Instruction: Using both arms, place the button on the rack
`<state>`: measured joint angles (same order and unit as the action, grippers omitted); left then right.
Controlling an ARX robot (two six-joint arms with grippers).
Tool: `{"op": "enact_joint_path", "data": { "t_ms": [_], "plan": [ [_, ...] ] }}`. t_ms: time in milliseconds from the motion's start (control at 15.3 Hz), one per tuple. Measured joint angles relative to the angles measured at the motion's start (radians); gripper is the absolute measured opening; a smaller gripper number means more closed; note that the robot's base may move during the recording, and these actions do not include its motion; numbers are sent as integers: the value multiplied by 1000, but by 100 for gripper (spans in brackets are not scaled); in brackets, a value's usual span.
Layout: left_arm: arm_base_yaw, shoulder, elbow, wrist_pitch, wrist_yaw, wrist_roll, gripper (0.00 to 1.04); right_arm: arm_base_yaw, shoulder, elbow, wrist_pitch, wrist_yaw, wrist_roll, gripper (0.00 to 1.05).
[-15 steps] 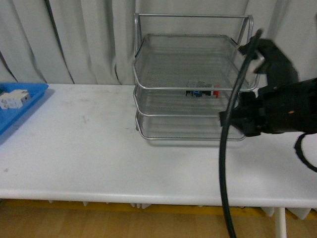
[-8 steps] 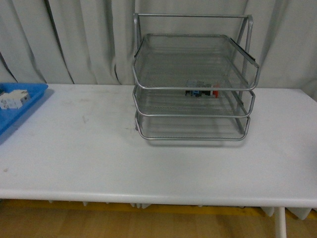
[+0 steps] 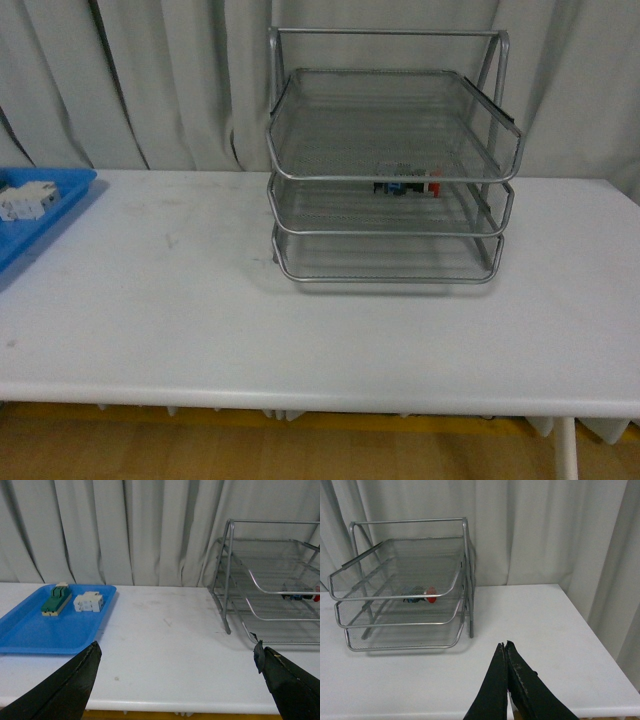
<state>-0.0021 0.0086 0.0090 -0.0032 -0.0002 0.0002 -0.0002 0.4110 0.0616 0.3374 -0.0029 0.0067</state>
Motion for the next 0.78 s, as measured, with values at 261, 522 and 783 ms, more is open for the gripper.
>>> {"op": "enact_joint_path", "data": {
  "t_ms": [261,522,783],
  "plan": [
    [0,0,0,0,0,0,98,0,-96,-24,-63,0,0,2],
    [0,0,0,0,0,0,98,0,-180,-51,-105,0,0,2],
    [0,0,0,0,0,0,98,0,-259,-51,-195,0,0,2]
  ]
}}
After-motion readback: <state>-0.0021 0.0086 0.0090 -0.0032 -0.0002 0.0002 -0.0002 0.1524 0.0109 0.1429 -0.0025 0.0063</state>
